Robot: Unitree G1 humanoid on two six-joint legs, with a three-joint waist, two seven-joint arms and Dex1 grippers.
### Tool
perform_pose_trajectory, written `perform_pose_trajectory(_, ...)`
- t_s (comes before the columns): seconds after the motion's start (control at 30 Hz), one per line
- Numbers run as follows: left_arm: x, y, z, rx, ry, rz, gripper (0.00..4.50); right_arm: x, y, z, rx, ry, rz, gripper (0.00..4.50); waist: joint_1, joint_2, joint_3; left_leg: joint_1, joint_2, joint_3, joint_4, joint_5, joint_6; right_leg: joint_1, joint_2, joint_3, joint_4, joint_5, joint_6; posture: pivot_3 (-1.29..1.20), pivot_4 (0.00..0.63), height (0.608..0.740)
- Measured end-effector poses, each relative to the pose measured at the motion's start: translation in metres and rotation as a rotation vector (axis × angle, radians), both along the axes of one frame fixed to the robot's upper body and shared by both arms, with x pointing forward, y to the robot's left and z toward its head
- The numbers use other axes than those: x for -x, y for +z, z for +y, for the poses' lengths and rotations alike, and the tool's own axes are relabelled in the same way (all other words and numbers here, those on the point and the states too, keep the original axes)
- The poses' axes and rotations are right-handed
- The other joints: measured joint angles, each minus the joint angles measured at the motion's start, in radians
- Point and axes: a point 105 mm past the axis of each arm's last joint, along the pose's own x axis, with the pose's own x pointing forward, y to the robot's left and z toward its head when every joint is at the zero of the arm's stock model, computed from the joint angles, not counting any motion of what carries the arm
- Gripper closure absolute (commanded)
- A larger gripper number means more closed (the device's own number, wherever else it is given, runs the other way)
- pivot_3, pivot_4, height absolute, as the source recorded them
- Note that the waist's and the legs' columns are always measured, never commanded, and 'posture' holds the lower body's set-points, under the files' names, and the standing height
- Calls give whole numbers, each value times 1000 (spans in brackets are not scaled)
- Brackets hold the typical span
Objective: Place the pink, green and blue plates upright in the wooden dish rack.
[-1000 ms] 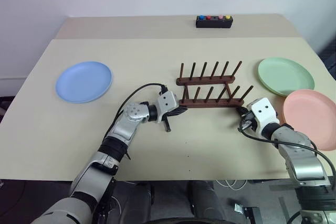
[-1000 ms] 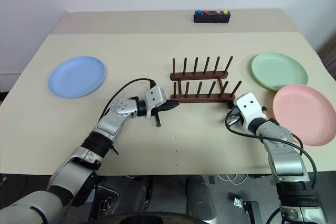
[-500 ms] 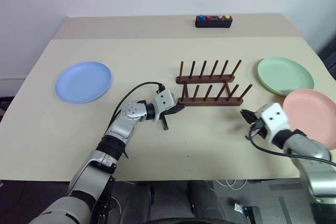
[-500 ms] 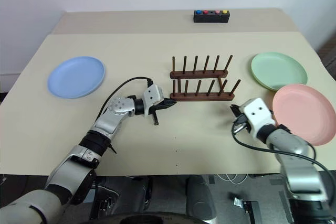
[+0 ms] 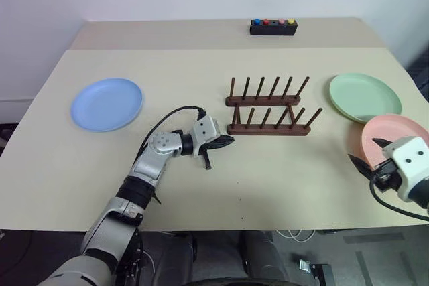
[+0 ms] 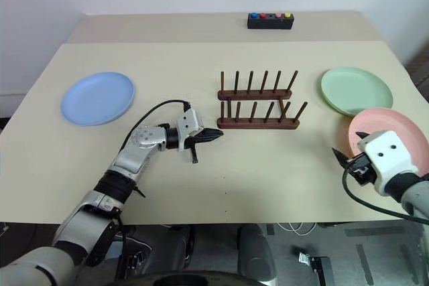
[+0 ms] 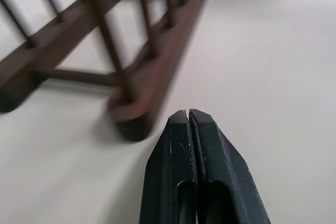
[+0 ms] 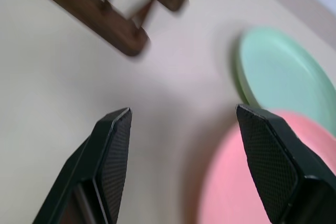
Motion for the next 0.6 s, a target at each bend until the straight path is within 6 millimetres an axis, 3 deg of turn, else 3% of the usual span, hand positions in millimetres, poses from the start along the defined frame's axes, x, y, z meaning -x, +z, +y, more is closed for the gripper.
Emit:
perform_pose_trajectory(0.13,23,2,2,5,-106,34,4500,6,-17,-19,-32,-106,77,1321,3,0,0,0,0,0,1,0,0,0,0,0,0,-1,-2,0,150,740)
perform_pose_trajectory(0.3,34,9,-4,25,-161,44,4500,8,-39,-34,-31,-207,144,1321,5,0,0,0,0,0,1,0,0,0,0,0,0,-2,-4,0,150,740)
perform_pose_trajectory(0.4,36,10,-5,26,-168,42,4500,10,-47,-36,-37,-228,169,2167,4,1,-1,0,0,0,1,0,0,0,0,0,0,-2,-3,0,150,740)
perform_pose_trajectory(0.53,38,7,-7,26,-176,52,4500,11,-50,-34,-42,-224,182,4131,3,2,-1,0,0,0,1,0,0,0,0,0,0,-2,-3,0,150,740)
perform_pose_trajectory(0.57,39,6,-7,24,-179,56,4500,11,-50,-31,-39,-217,183,4422,3,1,-1,0,0,0,1,0,0,0,0,0,0,-2,-3,0,150,740)
perform_pose_trajectory(0.6,40,5,-9,21,-184,58,4500,10,-47,-30,-29,-210,172,4422,3,1,-1,0,0,0,1,0,0,0,0,0,0,-2,-3,0,150,740)
